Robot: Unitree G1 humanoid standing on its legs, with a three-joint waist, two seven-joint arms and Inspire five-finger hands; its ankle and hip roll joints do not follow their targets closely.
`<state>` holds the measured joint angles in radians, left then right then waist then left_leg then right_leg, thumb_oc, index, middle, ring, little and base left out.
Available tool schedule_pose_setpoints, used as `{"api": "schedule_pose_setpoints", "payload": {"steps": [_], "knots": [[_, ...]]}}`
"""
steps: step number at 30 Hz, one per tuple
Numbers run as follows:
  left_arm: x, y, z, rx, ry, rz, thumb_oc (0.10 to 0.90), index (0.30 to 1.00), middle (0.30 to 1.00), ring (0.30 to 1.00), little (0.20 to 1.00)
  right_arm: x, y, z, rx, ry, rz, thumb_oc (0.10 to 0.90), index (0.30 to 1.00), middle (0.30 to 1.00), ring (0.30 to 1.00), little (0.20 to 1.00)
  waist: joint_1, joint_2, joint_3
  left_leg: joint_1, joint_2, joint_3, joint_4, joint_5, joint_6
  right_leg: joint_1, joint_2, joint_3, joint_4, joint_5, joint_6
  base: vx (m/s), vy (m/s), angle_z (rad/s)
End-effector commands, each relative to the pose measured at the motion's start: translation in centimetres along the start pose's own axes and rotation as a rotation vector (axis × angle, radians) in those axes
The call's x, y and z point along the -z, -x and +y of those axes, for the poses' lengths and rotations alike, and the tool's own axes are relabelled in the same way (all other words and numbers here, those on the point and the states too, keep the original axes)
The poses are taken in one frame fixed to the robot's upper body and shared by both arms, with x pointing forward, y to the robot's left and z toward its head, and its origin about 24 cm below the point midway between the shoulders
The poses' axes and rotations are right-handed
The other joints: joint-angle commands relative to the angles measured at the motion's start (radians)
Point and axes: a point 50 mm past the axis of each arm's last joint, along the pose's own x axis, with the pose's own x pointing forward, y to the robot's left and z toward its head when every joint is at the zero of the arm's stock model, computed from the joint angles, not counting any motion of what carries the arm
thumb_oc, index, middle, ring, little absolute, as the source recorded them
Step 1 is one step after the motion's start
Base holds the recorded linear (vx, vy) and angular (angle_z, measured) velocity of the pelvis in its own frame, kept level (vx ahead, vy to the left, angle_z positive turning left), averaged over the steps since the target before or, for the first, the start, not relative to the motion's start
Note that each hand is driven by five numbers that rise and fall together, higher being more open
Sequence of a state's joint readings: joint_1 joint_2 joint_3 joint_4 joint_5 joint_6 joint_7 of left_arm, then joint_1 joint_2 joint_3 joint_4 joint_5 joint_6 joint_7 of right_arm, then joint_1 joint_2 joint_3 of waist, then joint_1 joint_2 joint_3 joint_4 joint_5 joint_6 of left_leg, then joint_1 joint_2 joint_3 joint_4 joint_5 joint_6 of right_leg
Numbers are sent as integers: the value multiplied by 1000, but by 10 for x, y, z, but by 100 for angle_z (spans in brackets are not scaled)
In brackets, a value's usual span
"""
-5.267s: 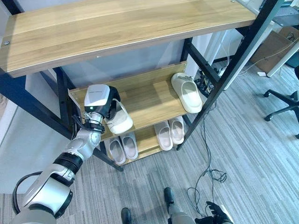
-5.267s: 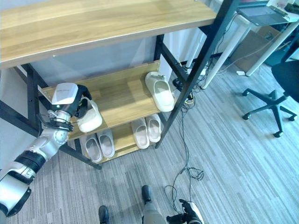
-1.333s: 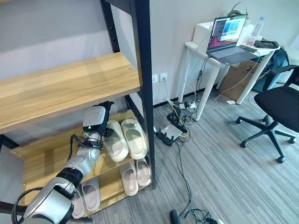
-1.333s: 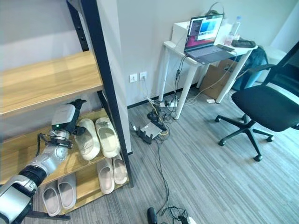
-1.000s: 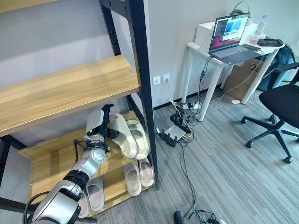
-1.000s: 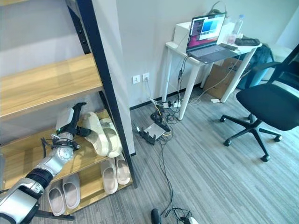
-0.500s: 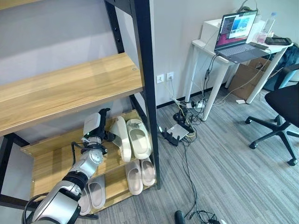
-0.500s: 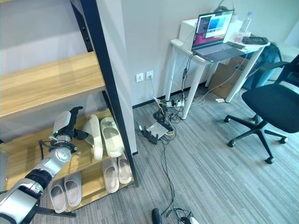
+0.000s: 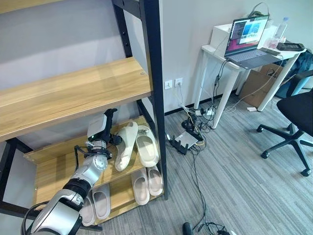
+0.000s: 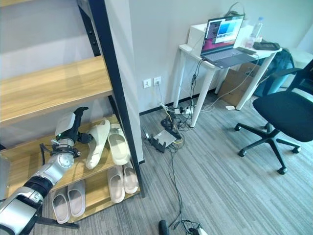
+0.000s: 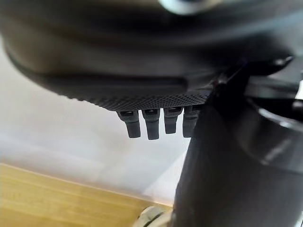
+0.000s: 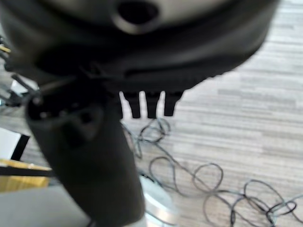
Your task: Arrange the slippers neatly on the shoe rack.
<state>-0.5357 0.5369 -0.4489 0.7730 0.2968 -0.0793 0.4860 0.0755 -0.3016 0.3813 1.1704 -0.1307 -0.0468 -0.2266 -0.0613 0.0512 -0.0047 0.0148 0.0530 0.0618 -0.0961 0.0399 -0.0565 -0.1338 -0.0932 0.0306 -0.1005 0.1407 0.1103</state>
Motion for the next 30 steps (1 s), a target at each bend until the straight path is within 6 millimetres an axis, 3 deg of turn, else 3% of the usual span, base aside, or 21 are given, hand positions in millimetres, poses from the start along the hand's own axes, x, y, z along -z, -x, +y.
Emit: {"api": "schedule_pose_setpoints", "payload": {"steps": [1, 2, 3, 9, 18, 30], "knots": [[-16, -30, 55, -220, 15, -64, 800, 900, 900, 900, 900, -12, -4, -9, 26, -13, -43, 800, 900, 900, 900, 900, 11, 27, 10, 1, -56, 51, 9, -92, 19, 123, -33, -44, 13, -161, 63, 0, 0, 0], [-16, -30, 55, -220, 15, -64, 800, 900, 900, 900, 900, -12, -4, -9, 26, -13, -43, 800, 900, 900, 900, 900, 11, 27, 10, 1, -56, 51, 9, -92, 19, 123, -33, -44, 13, -161, 63, 0, 0, 0], [-13, -29, 44, -169, -144, -79, 800, 900, 900, 900, 900, -10, -3, -9, 23, -2, -41, 800, 900, 900, 900, 900, 10, 24, 13, -2, -55, 53, 9, -93, 18, 119, -32, -43, 13, -159, 64, 0, 0, 0], [1, -26, 31, -111, -249, -25, 800, 900, 900, 900, 900, -9, -5, -14, 32, 16, -39, 800, 900, 900, 900, 900, 12, 16, 13, -7, -52, 56, 9, -92, 16, 114, -29, -40, 13, -158, 64, 0, 0, 0], [10, -22, 28, -114, -180, 47, 800, 900, 900, 900, 900, -11, -4, -10, 23, 15, -45, 800, 900, 900, 900, 900, 16, 8, 10, -5, -49, 57, 9, -94, 16, 115, -26, -44, 13, -159, 62, 0, 0, 0], [-2, -12, 17, -111, 23, 29, 800, 900, 900, 900, 900, -16, -5, -7, 16, -12, -44, 800, 900, 900, 900, 900, 30, 15, 4, 13, -49, 44, 9, -94, 18, 137, -22, -51, 13, -171, 51, 0, 0, 0]]}}
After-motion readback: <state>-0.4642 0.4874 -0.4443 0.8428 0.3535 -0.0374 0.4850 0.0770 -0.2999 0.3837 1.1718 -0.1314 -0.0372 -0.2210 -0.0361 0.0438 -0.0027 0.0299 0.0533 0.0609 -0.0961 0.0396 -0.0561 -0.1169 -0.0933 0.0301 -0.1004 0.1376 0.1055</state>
